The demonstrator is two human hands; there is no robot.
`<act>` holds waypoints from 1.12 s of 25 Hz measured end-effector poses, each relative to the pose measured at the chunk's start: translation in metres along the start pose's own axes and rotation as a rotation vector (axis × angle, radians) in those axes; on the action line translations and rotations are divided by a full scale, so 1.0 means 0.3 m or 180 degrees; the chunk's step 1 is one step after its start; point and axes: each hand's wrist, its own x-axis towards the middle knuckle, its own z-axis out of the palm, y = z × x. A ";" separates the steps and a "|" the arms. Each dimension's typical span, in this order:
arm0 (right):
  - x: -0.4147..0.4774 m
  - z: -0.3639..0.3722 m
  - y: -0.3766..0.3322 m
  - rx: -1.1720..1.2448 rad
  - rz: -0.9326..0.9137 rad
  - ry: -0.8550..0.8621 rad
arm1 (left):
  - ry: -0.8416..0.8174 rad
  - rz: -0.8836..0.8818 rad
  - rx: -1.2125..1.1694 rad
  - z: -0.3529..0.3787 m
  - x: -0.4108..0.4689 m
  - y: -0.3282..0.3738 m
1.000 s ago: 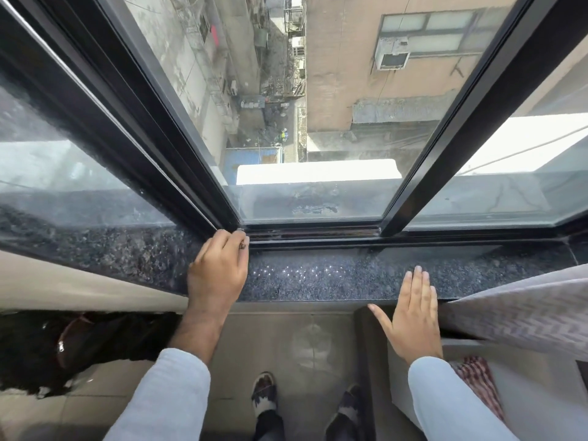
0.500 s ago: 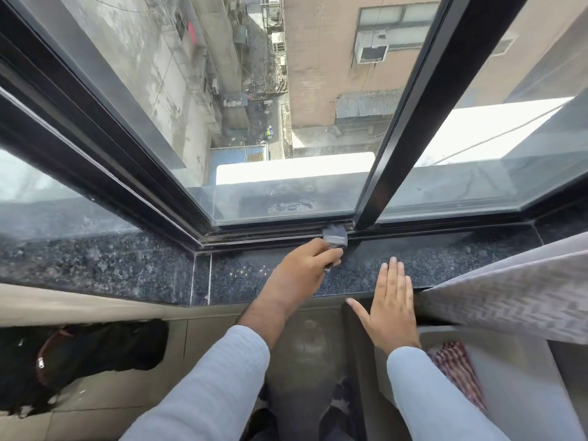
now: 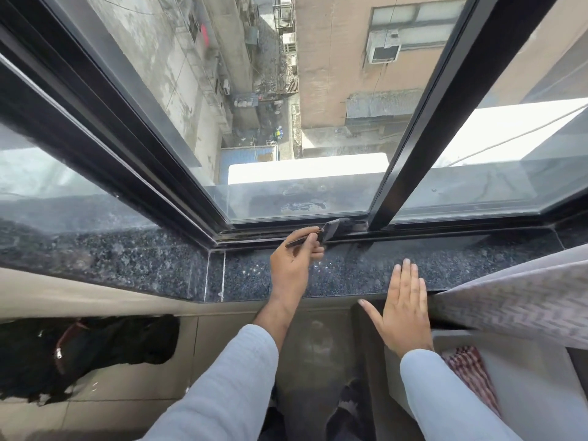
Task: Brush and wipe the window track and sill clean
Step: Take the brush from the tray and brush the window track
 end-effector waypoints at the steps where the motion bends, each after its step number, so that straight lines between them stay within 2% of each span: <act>1: 0.000 0.000 -0.001 -0.0004 -0.0008 0.0010 | 0.0140 -0.0069 -0.0057 -0.027 0.013 -0.006; 4: 0.001 -0.006 -0.005 0.0004 0.0018 -0.0025 | 0.0548 0.0142 0.0092 -0.176 0.034 -0.012; 7: 0.003 -0.010 -0.010 -0.0013 0.0023 -0.0036 | 0.1102 0.0564 0.0785 -0.389 0.029 0.006; 9: 0.002 -0.011 -0.010 -0.0037 0.0038 -0.0051 | 0.1266 0.0852 0.1234 -0.487 0.021 0.019; 13: 0.001 -0.026 -0.017 -0.0101 0.0028 -0.0098 | 0.1315 0.1137 0.1583 -0.486 -0.022 0.053; 15: -0.003 -0.039 -0.013 -0.0121 0.0014 -0.0144 | 0.1363 0.1099 0.1168 -0.448 -0.080 0.067; 18: -0.035 -0.044 0.007 -0.0057 0.0137 -0.0126 | 0.0812 0.0670 0.0246 -0.353 -0.177 0.068; 23: -0.134 -0.015 0.021 -0.0137 0.0241 -0.0160 | -0.0697 -0.0049 -0.0309 -0.001 -0.163 0.018; 26: -0.144 -0.026 0.025 -0.0153 0.0248 -0.0217 | -0.1369 -0.0363 -0.0243 0.251 -0.081 -0.027; 28: -0.144 -0.032 0.030 -0.0203 0.0240 -0.0246 | -0.1566 -0.0441 0.0021 0.392 -0.034 -0.067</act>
